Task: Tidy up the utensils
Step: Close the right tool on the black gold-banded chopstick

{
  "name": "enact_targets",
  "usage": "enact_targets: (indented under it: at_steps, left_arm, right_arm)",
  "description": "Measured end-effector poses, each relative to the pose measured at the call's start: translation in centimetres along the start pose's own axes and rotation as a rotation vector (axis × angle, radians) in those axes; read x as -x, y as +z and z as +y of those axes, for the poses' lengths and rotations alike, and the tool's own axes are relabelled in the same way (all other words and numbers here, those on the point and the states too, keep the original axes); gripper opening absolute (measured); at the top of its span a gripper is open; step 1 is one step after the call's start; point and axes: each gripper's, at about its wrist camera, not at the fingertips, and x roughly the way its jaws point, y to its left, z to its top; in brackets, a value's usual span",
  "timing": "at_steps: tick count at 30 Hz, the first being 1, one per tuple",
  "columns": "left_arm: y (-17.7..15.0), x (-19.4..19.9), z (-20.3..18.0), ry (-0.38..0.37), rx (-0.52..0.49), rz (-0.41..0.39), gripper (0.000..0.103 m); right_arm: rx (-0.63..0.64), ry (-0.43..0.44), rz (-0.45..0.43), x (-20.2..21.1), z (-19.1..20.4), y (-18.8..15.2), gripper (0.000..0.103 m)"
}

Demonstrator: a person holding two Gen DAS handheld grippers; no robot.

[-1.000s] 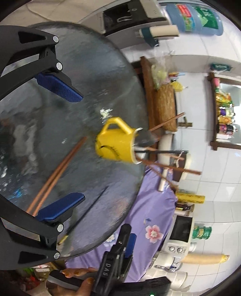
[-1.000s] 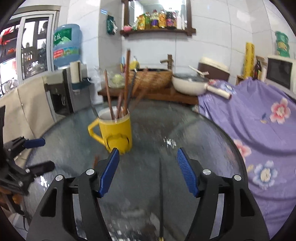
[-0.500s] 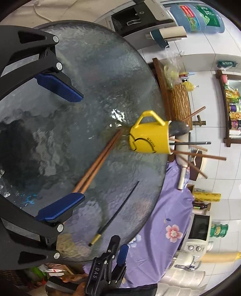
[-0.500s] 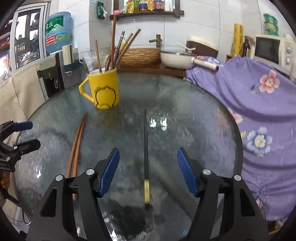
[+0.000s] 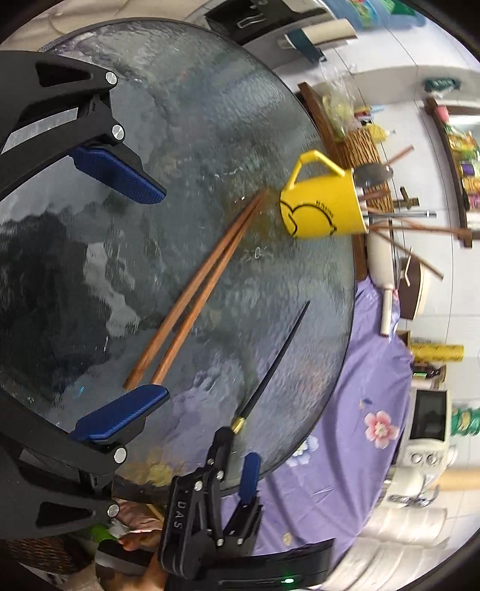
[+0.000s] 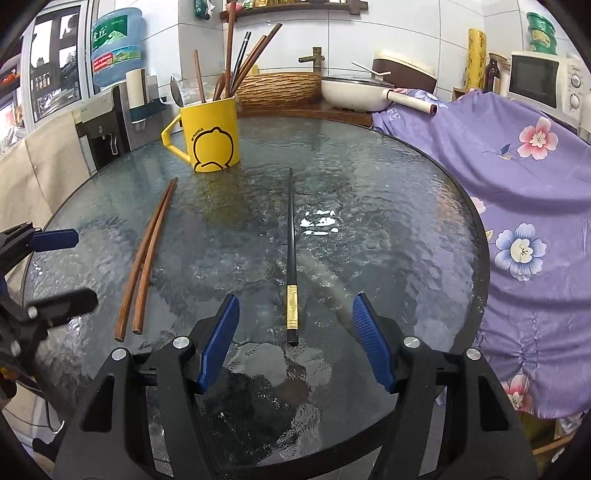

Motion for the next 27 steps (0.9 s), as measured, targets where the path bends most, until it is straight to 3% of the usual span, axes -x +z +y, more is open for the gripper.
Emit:
enact_targets:
  at_steps: [2, 12, 20, 22, 24, 27]
  left_arm:
    - [-0.1, -0.4, -0.6, 0.01, -0.019, 0.013, 0.096]
    - [-0.4, -1.5, -1.8, 0.045, -0.081, 0.052, 0.089]
    - [-0.3, -1.7, -1.7, 0.038, -0.047, 0.063, 0.089]
    - [-0.3, -1.8, -1.6, 0.025, -0.029, 0.066, 0.087]
    - [-0.4, -2.0, -1.5, 0.022, -0.013, 0.082, 0.076]
    - [-0.8, -2.1, -0.9, 0.011, 0.017, 0.086, 0.075]
  right_arm:
    - [0.003, -0.006, 0.003, -0.1, 0.0, 0.0, 0.058]
    - [-0.007, -0.002, 0.017, -0.7, 0.1, -0.4, 0.058]
    - [0.0, -0.011, 0.019, -0.9, 0.4, -0.5, 0.058]
    - [0.0, -0.013, 0.016, -0.9, 0.5, -0.6, 0.058]
    - [-0.002, -0.015, 0.013, -0.9, 0.5, -0.6, 0.058]
    - [-0.005, -0.018, 0.01, -0.8, 0.6, -0.6, 0.058]
